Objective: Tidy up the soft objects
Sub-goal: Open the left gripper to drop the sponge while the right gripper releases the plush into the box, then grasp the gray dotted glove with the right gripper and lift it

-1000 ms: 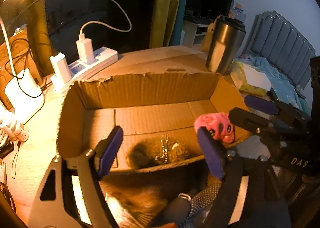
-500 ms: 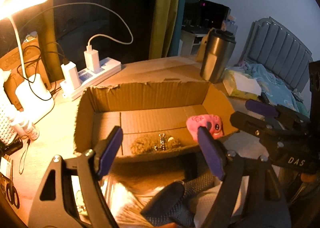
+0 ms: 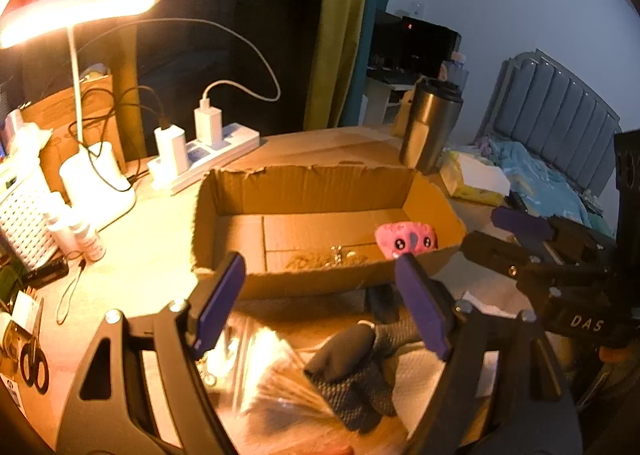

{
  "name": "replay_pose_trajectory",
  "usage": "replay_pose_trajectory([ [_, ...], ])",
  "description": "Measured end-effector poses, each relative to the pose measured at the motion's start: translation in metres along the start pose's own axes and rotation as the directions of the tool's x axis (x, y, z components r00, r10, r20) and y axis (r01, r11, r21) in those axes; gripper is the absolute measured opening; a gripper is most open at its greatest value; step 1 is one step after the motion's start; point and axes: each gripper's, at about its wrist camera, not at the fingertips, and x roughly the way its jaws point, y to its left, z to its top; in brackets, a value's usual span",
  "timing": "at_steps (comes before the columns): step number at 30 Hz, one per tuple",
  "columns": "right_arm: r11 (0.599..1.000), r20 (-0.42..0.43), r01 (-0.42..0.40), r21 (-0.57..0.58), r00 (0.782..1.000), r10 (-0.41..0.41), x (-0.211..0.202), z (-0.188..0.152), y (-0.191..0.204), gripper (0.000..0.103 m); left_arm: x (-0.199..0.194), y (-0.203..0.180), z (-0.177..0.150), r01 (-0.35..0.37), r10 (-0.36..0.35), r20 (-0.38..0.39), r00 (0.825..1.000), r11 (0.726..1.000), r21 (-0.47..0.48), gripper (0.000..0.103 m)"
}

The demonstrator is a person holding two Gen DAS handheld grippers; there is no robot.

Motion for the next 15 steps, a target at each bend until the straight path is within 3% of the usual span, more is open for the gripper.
replay_pose_trajectory([
  [15, 0.999, -0.036, -0.003, -0.050, 0.999, 0.002, 0.003, -0.009, 0.043, 0.069, -0.023, 0.032, -0.024, -0.001, 0.002, 0.011, 1.000, 0.998, -0.059, 0.079],
])
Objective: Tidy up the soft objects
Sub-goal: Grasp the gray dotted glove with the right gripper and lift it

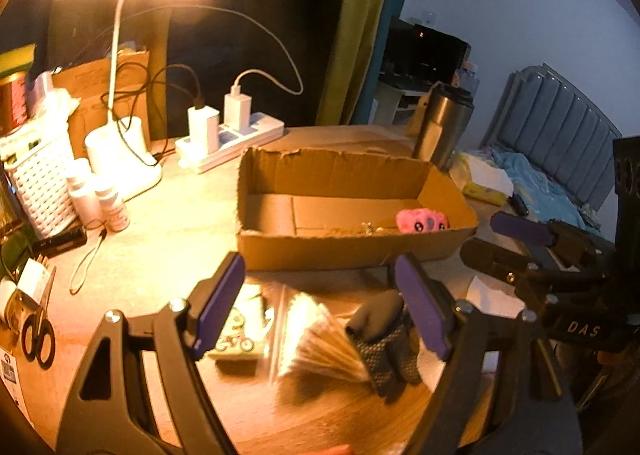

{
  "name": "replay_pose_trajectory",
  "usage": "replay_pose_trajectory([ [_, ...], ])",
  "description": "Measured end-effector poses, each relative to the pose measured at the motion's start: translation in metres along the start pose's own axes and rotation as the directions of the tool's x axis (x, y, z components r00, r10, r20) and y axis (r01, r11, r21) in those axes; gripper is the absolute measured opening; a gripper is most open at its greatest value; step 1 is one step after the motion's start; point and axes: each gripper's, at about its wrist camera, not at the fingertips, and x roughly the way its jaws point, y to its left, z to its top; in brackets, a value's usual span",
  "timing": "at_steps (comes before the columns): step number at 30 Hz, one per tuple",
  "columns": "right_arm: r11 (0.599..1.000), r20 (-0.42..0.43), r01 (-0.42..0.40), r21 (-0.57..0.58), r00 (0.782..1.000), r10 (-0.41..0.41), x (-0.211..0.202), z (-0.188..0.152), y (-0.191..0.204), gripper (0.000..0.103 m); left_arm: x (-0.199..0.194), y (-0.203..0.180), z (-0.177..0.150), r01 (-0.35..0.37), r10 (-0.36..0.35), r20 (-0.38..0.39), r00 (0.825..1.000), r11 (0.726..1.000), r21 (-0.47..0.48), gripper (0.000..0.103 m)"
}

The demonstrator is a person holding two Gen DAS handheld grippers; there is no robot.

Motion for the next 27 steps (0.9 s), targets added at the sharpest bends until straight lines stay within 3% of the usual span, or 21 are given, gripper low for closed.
replay_pose_trajectory([
  [27, 0.998, -0.148, -0.050, -0.036, 0.988, 0.044, 0.058, -0.021, 0.055, 0.069, 0.005, 0.067, -0.037, -0.023, 0.019, -0.042, 0.999, 0.994, -0.109, 0.079],
])
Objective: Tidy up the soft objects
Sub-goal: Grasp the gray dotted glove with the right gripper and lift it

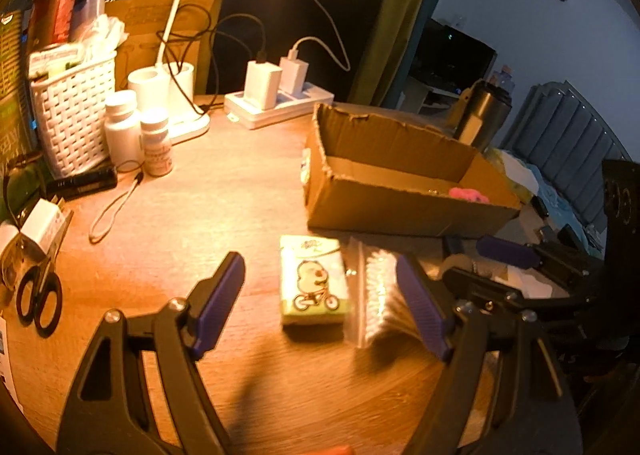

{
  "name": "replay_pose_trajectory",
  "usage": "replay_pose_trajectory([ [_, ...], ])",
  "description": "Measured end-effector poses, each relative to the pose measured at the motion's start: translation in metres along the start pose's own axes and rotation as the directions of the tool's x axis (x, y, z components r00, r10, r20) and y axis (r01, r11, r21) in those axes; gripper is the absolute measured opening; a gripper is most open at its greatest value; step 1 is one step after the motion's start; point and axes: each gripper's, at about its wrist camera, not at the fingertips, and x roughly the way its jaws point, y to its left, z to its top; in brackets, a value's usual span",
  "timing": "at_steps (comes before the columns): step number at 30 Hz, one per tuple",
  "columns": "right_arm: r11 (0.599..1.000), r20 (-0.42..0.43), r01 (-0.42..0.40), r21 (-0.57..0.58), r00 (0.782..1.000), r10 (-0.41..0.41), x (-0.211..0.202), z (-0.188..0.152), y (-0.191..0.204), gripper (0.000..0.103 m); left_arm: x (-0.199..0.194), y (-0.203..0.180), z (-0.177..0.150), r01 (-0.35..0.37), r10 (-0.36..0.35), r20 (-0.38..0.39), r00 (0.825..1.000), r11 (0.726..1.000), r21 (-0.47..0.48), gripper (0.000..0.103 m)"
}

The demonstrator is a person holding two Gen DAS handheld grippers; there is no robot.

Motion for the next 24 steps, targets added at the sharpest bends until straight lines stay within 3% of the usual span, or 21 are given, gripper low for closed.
replay_pose_trajectory([
  [15, 0.999, -0.028, 0.021, -0.028, 0.999, -0.022, 0.015, -0.013, 0.001, 0.068, 0.010, 0.003, -0.006, -0.013, 0.013, -0.024, 1.000, 1.000, -0.014, 0.079],
  [18, 0.998, -0.028, 0.023, -0.056, 0.999, -0.025, 0.017, -0.016, 0.002, 0.059, 0.011, 0.001, -0.006, -0.016, 0.016, -0.027, 1.000, 1.000, -0.009, 0.079],
  [20, 0.998, -0.022, 0.022, -0.057, 0.999, -0.024, 0.017, -0.016, 0.001, 0.045, 0.011, -0.001, -0.005, -0.018, 0.018, -0.028, 0.999, 1.000, -0.004, 0.079],
  [24, 0.998, -0.013, 0.016, -0.064, 1.000, -0.017, 0.012, -0.016, -0.002, 0.035, 0.010, -0.006, -0.004, -0.020, 0.020, -0.029, 0.999, 1.000, 0.009, 0.079],
])
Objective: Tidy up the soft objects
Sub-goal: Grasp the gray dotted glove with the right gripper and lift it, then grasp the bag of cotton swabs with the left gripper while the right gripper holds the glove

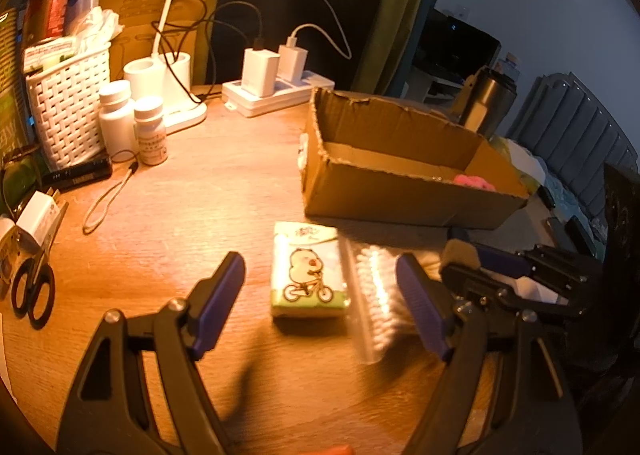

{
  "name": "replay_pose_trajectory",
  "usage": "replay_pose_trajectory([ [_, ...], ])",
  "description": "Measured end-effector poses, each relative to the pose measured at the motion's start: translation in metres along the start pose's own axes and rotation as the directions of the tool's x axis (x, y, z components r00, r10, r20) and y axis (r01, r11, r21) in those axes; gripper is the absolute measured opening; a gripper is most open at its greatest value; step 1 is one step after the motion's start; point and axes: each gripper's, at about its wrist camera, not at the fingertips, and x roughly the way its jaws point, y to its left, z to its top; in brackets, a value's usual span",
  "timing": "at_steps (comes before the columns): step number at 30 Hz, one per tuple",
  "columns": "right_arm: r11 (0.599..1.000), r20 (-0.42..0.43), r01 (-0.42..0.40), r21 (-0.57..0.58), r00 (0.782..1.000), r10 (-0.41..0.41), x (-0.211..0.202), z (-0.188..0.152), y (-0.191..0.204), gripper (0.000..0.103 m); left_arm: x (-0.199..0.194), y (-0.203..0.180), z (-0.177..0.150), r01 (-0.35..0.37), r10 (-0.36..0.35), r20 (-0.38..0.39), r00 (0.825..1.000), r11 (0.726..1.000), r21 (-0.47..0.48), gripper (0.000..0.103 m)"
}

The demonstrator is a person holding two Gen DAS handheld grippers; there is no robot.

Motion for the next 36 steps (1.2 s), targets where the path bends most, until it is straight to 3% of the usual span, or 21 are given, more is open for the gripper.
replay_pose_trajectory([
  [9, 0.998, 0.120, -0.054, 0.027, 0.991, 0.051, -0.035, 0.005, -0.010, 0.033, -0.002, -0.018, 0.000, 0.005, -0.005, -0.002, 1.000, 0.999, 0.036, 0.079],
  [19, 0.993, 0.239, -0.071, 0.090, 0.970, 0.047, -0.070, 0.012, -0.035, 0.033, 0.002, -0.041, 0.003, 0.018, -0.016, -0.017, 1.000, 0.996, 0.084, 0.079],
  [29, 0.988, 0.244, -0.086, 0.130, 0.968, 0.052, -0.072, 0.000, -0.059, 0.033, 0.028, -0.073, -0.004, 0.040, -0.027, -0.087, 0.996, 0.988, 0.150, 0.079],
  [36, 0.983, 0.251, -0.098, 0.154, 0.966, 0.057, -0.072, -0.007, -0.076, 0.034, 0.053, -0.082, -0.007, 0.000, 0.027, -0.142, 0.990, 0.982, 0.190, 0.079],
])
